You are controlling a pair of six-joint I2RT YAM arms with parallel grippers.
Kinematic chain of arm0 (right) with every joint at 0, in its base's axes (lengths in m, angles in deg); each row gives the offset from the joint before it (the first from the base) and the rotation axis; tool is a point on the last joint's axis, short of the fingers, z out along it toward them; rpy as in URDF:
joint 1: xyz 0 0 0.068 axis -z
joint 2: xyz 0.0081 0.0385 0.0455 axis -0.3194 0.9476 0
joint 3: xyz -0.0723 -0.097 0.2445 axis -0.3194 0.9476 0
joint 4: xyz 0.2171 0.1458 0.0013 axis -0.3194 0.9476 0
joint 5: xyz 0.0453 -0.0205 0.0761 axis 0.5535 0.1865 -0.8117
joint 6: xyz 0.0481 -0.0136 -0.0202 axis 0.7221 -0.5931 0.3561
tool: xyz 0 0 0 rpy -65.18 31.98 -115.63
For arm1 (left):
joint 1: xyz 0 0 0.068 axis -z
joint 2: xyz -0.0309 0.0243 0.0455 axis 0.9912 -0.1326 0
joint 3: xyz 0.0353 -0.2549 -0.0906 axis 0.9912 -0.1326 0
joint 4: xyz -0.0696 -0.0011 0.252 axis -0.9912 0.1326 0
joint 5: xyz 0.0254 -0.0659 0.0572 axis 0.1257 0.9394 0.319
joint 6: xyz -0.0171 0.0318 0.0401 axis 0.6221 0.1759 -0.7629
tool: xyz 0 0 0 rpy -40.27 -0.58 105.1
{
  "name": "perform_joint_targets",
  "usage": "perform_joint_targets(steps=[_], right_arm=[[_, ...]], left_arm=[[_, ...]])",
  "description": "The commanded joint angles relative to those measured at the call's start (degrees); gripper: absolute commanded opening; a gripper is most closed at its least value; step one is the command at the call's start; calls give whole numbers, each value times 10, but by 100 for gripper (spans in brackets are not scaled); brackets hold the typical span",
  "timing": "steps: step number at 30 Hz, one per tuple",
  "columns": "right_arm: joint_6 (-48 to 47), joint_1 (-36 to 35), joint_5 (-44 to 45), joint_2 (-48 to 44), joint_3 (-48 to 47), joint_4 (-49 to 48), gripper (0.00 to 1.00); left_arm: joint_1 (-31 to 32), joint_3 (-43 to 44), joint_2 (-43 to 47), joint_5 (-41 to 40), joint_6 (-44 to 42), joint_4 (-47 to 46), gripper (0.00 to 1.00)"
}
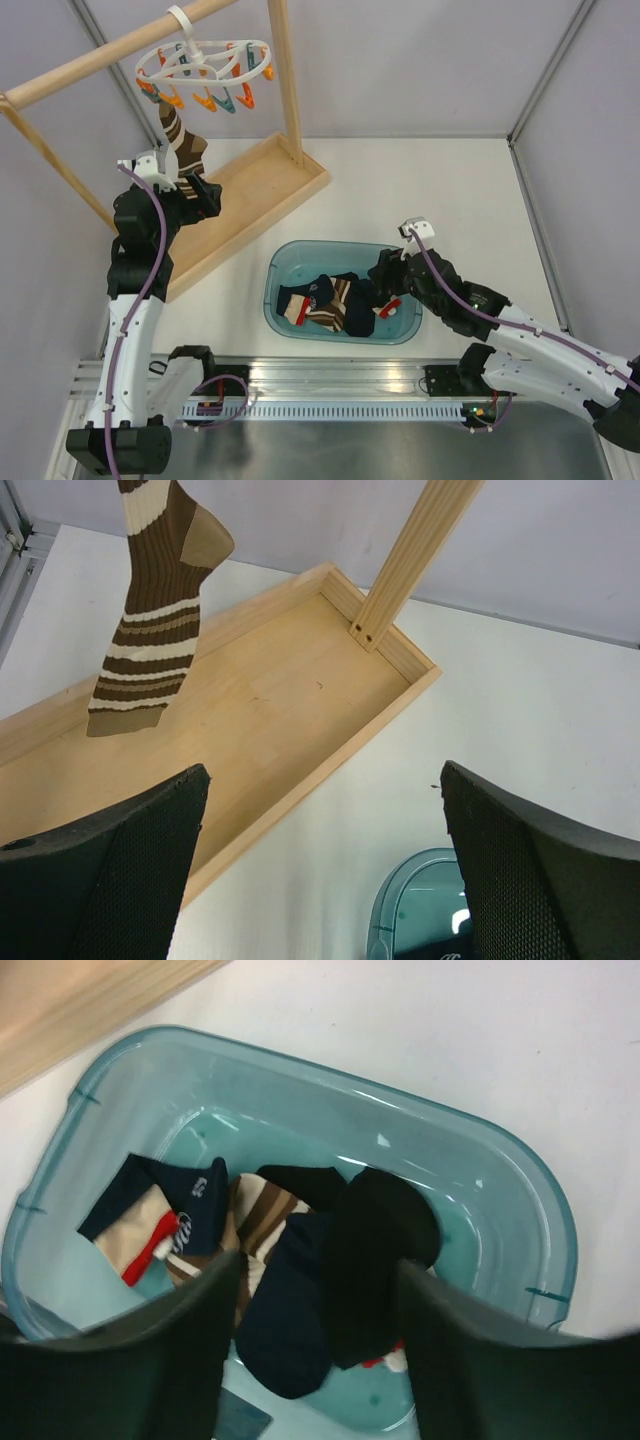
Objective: Remove the socks clipped to the hanger
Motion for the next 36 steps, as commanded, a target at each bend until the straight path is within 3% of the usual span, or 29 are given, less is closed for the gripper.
perform_joint_targets(steps=[1, 3, 4, 14, 19, 28, 36], right_arm=[[25, 1, -7, -9, -15, 25, 74], [20, 1, -6, -9, -22, 37, 97], [20, 0, -3, -10, -23, 40, 98], [17, 1, 15, -29, -10, 45, 98], [15, 0, 9, -28, -15, 34, 98], [-20, 0, -57, 44, -41, -87, 98], [-18, 0, -125, 108, -35, -200, 98]], left_arm=[[1, -3, 0, 9, -4, -14, 100], [1, -3, -1, 10, -4, -14, 100], [1, -3, -1, 10, -5, -14, 100], [1, -2, -6, 6, -5, -12, 100], [-3, 7, -30, -42, -15, -13, 100], [-21, 93, -164, -105, -19, -24, 100], [-24, 118, -243, -176, -27, -101, 98]])
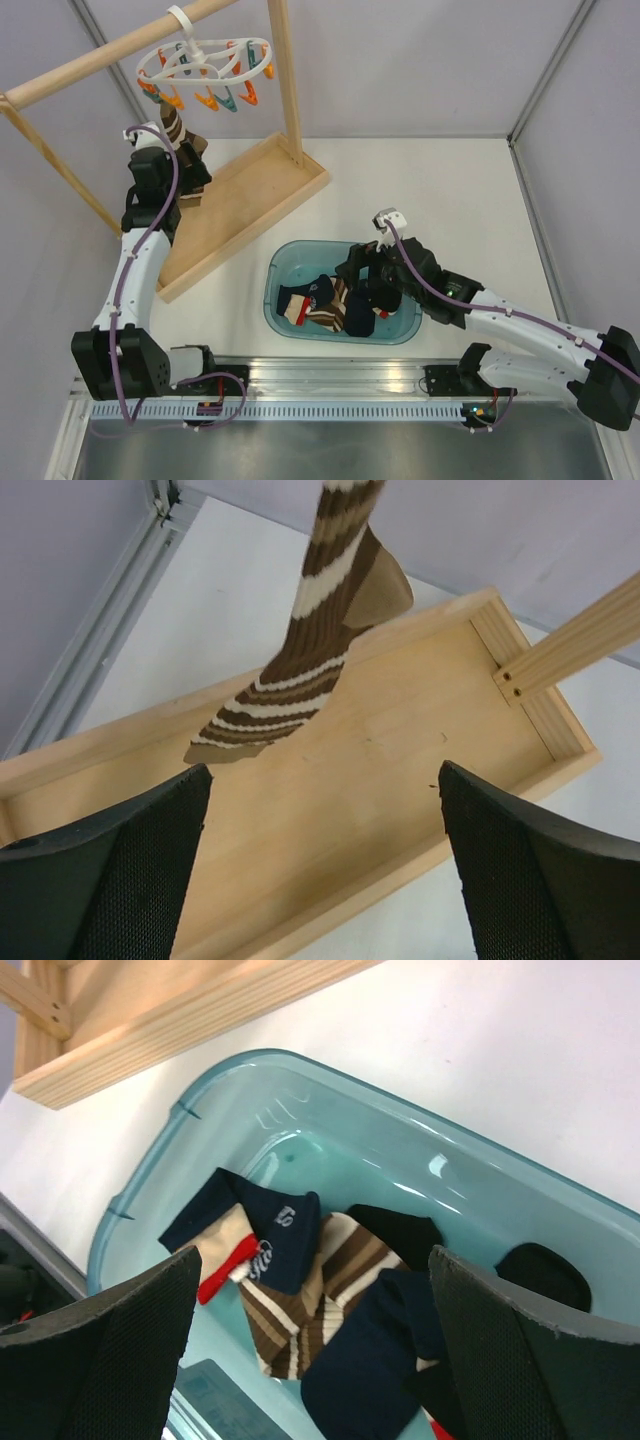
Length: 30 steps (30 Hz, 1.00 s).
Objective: Remove the socks clipped to the hanger
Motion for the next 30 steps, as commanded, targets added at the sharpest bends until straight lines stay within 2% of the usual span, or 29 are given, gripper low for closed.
perform_joint_targets(steps=[1, 4, 5, 7, 12, 17, 18, 19, 20, 30], right_arm=[[-3, 0, -46, 10, -9, -80, 98], [0, 1, -55, 10, -2, -97, 98], [-1, 0, -58, 9, -1, -100, 98], [-3, 1, -60, 5, 0, -103, 98], [-8, 1, -57, -12, 2, -103, 98], [-8, 0, -52, -20, 6, -101, 98], [-9, 0, -52, -20, 6, -102, 98], [-8, 1, -51, -18, 8, -102, 98], [-9, 0, -51, -17, 10, -104, 98], [-29, 1, -58, 44, -16, -158, 98]], left_arm=[[-3, 42, -34, -49, -26, -65, 97], [-2, 51, -68, -44, -33, -98, 89], [-3, 51, -78, -40, -35, -108, 82], [-3, 52, -101, -40, -36, -130, 74], [-2, 58, -143, -31, -52, -178, 64], [0, 48, -153, -24, -58, -218, 43], [-1, 49, -154, -23, -59, -218, 37], [0, 48, -154, -15, -58, -220, 16], [-1, 44, -153, -10, -56, -221, 4], [15, 13, -89, 43, -33, -226, 2]])
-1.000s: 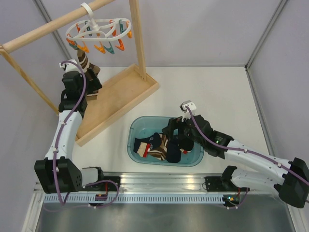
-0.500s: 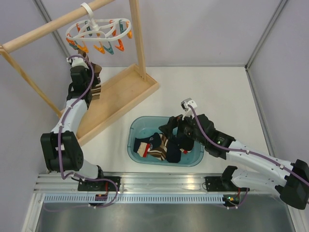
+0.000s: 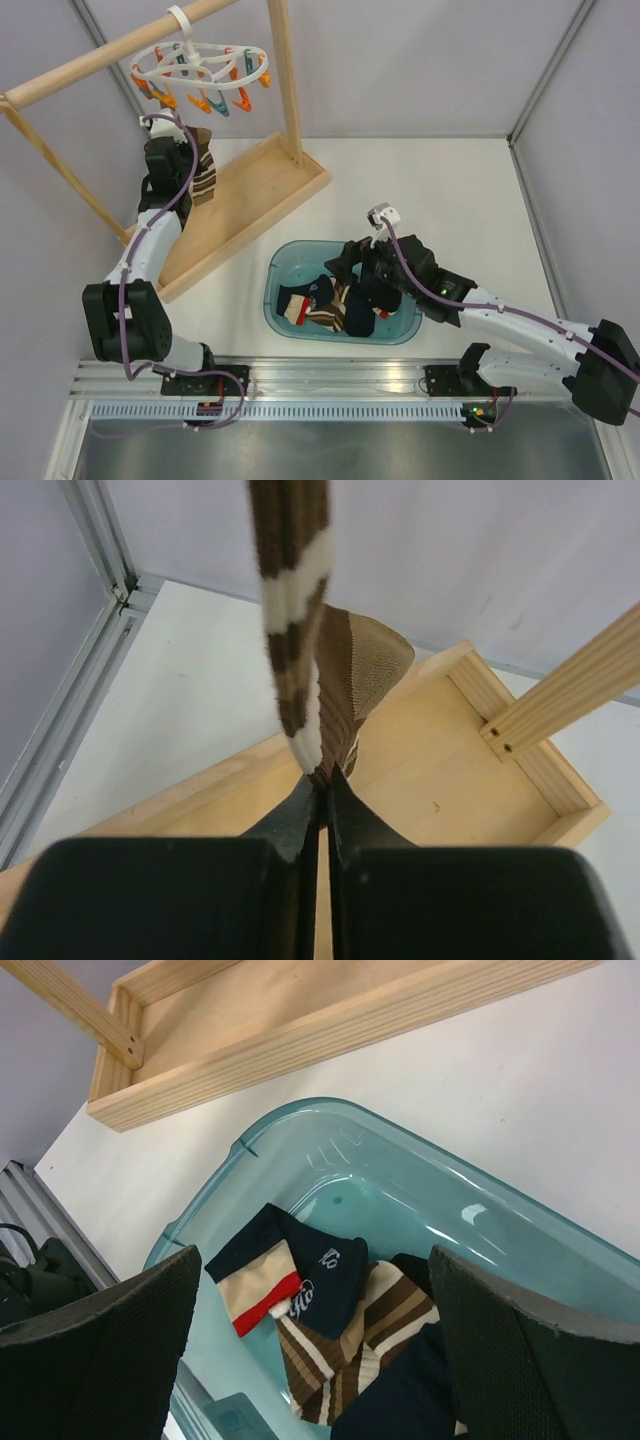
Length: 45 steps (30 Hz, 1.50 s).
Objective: Remove the socks clipped to the hanger
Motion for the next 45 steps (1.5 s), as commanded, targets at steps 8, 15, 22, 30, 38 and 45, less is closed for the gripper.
perform_joint_targets(steps=[8, 15, 22, 30, 38, 45], right_arm=[[-65, 1, -29, 138, -90, -223, 98], [-123, -7, -58, 321, -262, -298, 98], [-178, -25, -91, 461, -410, -338, 98], [-207, -34, -73, 562, -487, -375, 98], [-218, -37, -42, 625, -535, -406, 98], [-230, -41, 23, 657, -569, -413, 98]], left_arm=[[23, -31, 119, 37, 49, 17, 2], [49, -37, 164, 40, 80, 58, 2], [69, -41, 180, 41, 97, 96, 2], [90, -51, 196, 58, 115, 106, 2], [122, -66, 222, 68, 126, 115, 2], [134, -85, 245, 75, 135, 118, 2]])
